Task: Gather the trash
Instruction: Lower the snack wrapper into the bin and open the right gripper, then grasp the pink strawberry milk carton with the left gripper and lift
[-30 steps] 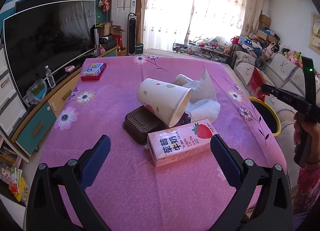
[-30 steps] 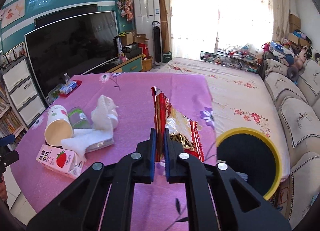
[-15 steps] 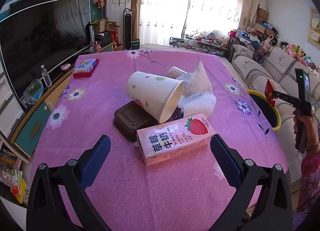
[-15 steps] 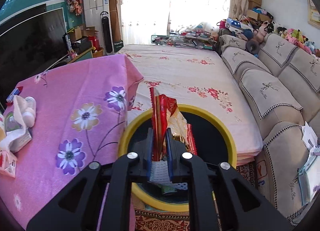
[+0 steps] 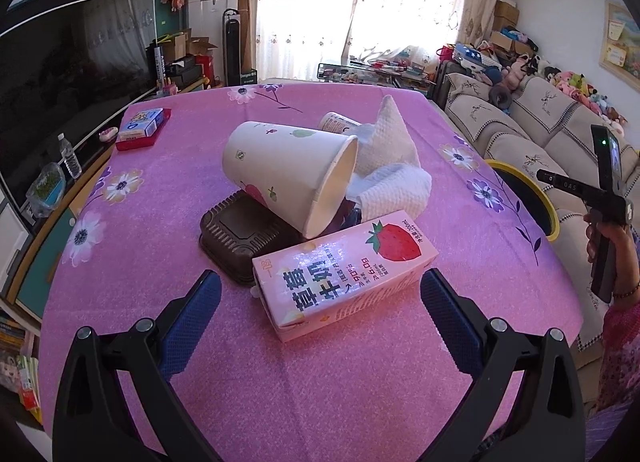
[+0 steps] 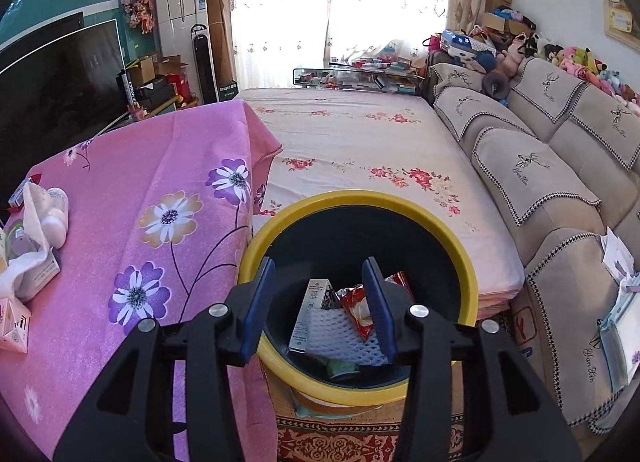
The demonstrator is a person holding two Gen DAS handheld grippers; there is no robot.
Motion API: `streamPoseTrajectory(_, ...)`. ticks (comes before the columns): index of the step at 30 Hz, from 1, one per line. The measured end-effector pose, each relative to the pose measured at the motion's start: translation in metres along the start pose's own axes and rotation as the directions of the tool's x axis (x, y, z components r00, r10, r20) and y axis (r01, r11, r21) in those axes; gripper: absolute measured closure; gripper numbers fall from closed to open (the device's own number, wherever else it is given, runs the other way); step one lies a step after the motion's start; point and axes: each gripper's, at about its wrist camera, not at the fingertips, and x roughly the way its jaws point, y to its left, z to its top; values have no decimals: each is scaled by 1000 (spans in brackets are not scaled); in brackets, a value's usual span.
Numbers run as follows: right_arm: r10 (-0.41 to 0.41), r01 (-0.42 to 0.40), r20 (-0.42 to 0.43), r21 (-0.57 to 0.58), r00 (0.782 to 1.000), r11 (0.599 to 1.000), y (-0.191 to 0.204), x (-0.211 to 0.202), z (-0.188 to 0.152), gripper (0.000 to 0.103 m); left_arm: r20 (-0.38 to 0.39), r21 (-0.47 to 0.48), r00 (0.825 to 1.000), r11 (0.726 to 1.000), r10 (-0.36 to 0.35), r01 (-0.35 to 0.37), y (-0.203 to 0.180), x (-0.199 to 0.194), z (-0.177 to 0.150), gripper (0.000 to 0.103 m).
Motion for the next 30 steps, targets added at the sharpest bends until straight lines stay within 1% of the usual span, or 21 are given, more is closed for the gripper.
streamPoseTrajectory(4, 2, -2, -1, -6, 1000, 1000, 5, -4, 0, 59, 8, 56, 995, 994, -98, 97, 2, 10, 6, 5)
streamPoseTrajectory(5, 3, -3, -1, -6, 1000, 1000, 5, -5, 0, 59, 7, 76, 994, 991, -113, 113, 2, 13, 8, 5)
streamPoseTrajectory(7, 5, -5, -1, -4, 1000, 1000, 6, -6, 0, 59, -6, 110, 993, 987, -117, 116, 2, 20, 11, 5)
streamPoseTrajectory(11, 13, -13, -1, -4, 1000, 1000, 8, -6, 1, 59, -38, 150, 985, 973, -169, 173, 1, 33, 14, 5)
streamPoseTrajectory(14, 17, -17, 1, -3, 1000, 1000, 8, -6, 1, 59, -55, 179, 985, 969, -166, 173, -1, 39, 15, 5)
streamPoseTrajectory(17, 20, -20, 1, 3, 1000, 1000, 4, -6, 0, 59, -67, 196, 981, 962, -181, 191, -2, 40, 15, 5)
streamPoseTrajectory(20, 24, -24, -4, 9, 1000, 1000, 1, -5, 0, 59, -71, 233, 980, 952, -188, 200, -3, 41, 15, 5)
streamPoseTrajectory(25, 33, -33, -6, 17, 999, 999, -1, -6, 0, 59, -112, 278, 976, 937, -185, 210, -2, 50, 15, 5)
streamPoseTrajectory(28, 33, -33, -8, 18, 999, 999, -1, -8, -2, 58, -146, 284, 964, 924, -222, 255, -6, 46, 9, 5)
streamPoseTrajectory(30, 34, -34, -10, 20, 999, 999, -2, -7, -3, 58, -175, 280, 950, 912, -257, 299, -10, 39, 2, 5)
